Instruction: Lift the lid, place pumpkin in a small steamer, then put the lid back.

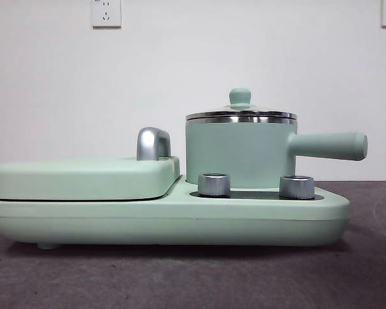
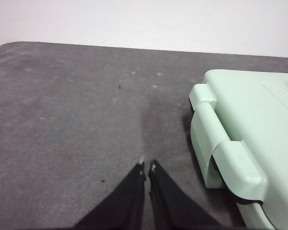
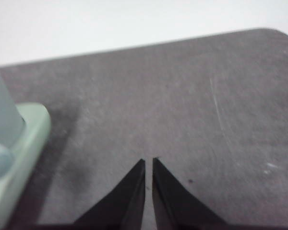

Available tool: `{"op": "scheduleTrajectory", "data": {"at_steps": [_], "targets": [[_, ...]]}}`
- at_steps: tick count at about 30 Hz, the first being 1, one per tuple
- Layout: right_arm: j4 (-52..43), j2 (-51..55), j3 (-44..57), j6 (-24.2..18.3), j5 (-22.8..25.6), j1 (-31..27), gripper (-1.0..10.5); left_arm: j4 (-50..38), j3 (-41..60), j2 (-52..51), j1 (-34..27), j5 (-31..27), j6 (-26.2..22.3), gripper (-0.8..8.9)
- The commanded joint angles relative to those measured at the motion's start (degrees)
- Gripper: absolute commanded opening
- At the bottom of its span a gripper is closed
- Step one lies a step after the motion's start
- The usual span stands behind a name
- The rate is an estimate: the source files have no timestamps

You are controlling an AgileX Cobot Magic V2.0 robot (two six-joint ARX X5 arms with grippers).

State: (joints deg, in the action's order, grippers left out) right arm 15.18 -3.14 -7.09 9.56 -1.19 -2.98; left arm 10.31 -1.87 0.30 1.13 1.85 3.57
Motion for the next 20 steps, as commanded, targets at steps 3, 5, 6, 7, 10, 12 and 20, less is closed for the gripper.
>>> {"op": "scheduleTrajectory", "data": {"at_steps": [3, 5, 6, 7, 10, 12, 20], "targets": [[-0.6, 0.4, 2.0, -3.0, 2.3, -1.0, 0.2, 0.4, 1.1, -0.1, -0.1, 0.0, -0.9, 0.2], [-0.6, 0.4, 2.6, -3.0, 2.8, -1.0, 0.2, 0.4, 1.1, -0.1, -0.1, 0.0, -1.0, 0.2], [-0.6, 0.4, 2.9, -3.0, 2.8, -1.0, 0.2, 0.4, 1.1, -0.1, -0.1, 0.0, -1.0, 0.2], [-0.6, 0.4, 3.1, -3.0, 2.8, -1.0, 0.2, 0.4, 1.1, -0.1, -0.1, 0.0, -1.0, 0.2], [-0.3, 0.4, 3.5, -3.7, 2.8, -1.0, 0.2, 0.4, 1.1, -0.1, -0.1, 0.0, -1.0, 0.2], [-0.2, 0.4, 3.8, -4.7, 2.8, -1.0, 0.2, 0.4, 1.1, -0.1, -0.1, 0.0, -1.0, 0.2], [-0.5, 2.9, 4.7, -4.7, 2.1, -0.9, 0.2, 0.4, 1.1, -0.1, -0.1, 0.0, -1.0, 0.2]]}}
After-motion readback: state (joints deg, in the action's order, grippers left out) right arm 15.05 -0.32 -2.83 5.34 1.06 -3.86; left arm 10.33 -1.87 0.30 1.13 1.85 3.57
